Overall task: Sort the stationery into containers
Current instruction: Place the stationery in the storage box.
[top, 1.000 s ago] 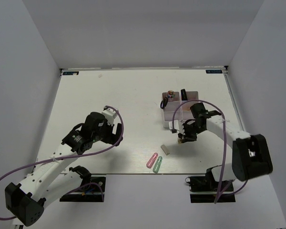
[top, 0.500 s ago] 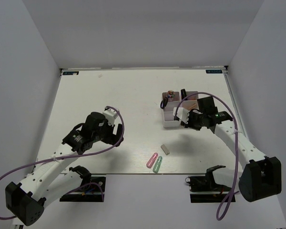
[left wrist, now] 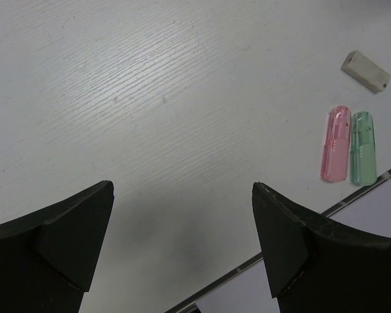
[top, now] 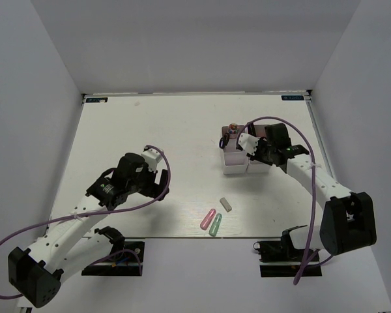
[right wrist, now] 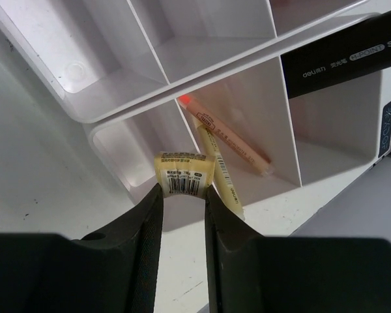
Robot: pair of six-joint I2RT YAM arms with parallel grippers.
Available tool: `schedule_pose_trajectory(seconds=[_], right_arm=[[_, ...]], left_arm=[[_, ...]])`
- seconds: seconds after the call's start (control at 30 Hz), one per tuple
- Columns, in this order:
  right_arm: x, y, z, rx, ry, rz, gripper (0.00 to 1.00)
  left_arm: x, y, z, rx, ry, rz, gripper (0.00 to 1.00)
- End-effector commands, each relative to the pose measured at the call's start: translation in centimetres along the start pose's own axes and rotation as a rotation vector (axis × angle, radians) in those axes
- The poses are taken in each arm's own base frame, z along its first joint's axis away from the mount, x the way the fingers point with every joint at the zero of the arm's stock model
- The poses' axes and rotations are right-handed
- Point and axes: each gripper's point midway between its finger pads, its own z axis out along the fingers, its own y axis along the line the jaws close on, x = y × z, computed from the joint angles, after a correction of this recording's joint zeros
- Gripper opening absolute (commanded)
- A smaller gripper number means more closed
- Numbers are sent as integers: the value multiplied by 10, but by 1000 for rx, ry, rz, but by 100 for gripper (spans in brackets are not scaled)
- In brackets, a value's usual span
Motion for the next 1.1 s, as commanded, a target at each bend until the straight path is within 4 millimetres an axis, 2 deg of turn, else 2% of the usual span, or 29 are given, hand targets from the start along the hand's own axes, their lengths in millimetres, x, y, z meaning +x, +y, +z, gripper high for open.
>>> schedule_pose_trajectory(seconds=[0.0,0.1,0.17,0.27,0.47,0.63,0.67,0.7,0.73,0.77,0.8,0.83,0.87,0.9,0.93,0.97,1.0,1.03,1.07], right_arm=[[-14,-29,-4,85,-27,5,13],[-13,-25,-2,67,-28,2,22],[-12,-22,-2,61,-26,2,35],[-11,-19,0,49,-24,3,43],[-11,-16,-3,42,-30,14,49],[-14,-16,-8,41,-46,20,49],[-19,-17,-11,42,-68,24,46],[-29,-11,-12,13,-115,65,23],[-35,-7,-25,-17,-138,81,7],[-52,7,-28,-99,-227,92,0],[-62,35,-37,-239,-294,97,0],[-76,63,-51,-390,-376,113,0],[-84,75,-57,-457,-428,92,0],[-84,99,-66,-566,-446,92,15],[-100,118,-78,-680,-557,133,29],[-97,135,-77,-742,-562,161,40],[-99,147,-77,-794,-568,171,46],[-101,152,-75,-816,-571,188,50],[-94,162,-64,-838,-539,211,50]], left_arm=[[-1,-2,1,15,-7,9,97],[-1,-2,1,16,-7,7,97],[0,-3,1,21,-6,11,97],[-1,-2,1,19,-8,7,97],[0,-3,2,23,-3,9,97],[1,-3,2,24,0,10,97],[1,-3,2,22,3,8,97],[1,-3,2,23,0,9,97],[0,-3,3,23,0,9,97],[1,-3,2,24,0,9,97],[1,-4,3,30,4,11,97],[-1,-5,2,36,-6,9,89],[1,-7,3,46,6,14,82],[0,-10,3,63,9,15,71],[1,-11,3,70,13,19,37],[3,-14,4,87,27,15,19],[2,-15,4,90,28,19,7],[1,-16,3,97,30,19,2],[3,-18,4,110,36,22,2]])
